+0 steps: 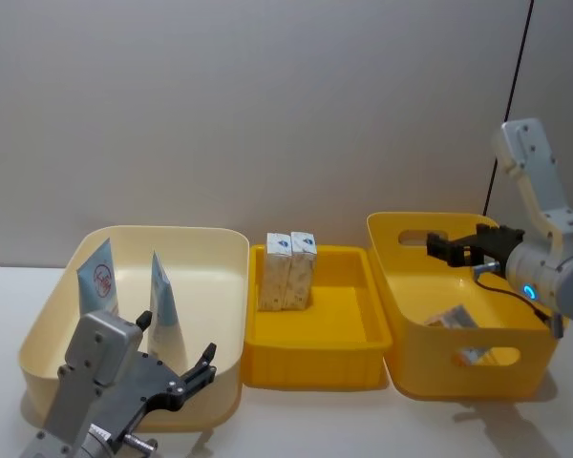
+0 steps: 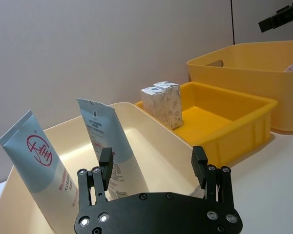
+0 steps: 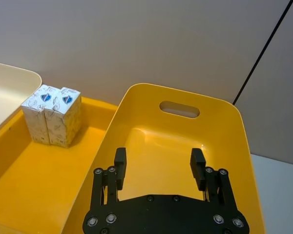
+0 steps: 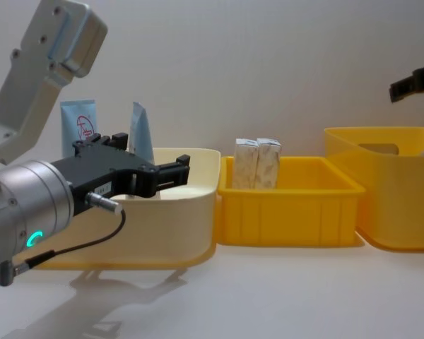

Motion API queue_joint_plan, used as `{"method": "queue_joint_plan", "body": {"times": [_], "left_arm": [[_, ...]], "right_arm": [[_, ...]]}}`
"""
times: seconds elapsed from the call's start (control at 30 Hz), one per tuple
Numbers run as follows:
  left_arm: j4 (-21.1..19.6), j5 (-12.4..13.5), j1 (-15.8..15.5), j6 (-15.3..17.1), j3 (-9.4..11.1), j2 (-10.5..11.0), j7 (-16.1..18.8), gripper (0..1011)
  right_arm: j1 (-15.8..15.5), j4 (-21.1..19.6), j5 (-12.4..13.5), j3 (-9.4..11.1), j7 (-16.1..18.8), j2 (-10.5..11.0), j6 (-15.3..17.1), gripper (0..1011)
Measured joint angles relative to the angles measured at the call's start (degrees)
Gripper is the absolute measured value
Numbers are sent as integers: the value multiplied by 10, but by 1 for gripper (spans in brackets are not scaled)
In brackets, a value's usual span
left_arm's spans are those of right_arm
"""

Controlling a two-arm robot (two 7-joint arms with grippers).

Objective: Bimanual collaborative sorting of washing and personal care products

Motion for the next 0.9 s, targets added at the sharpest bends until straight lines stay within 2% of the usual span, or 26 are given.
{"method": "queue_joint_plan", "body": {"times": [0.03, 0.3, 0.67, 0.9], "left_arm": [[0, 0, 0, 0, 0, 0, 0, 1002], [0, 0, 0, 0, 0, 0, 0, 1002], [14, -5, -14, 5, -4, -8, -8, 1002], [44, -13, -36, 12, -7, -19, -23, 1002]], "right_arm": [[1, 3, 0, -1, 1, -1, 1, 832], [3, 12, 1, -2, 5, -3, 6, 1001], [5, 18, 2, -3, 8, -4, 9, 1001], [5, 20, 2, -4, 8, -4, 10, 1001]]}}
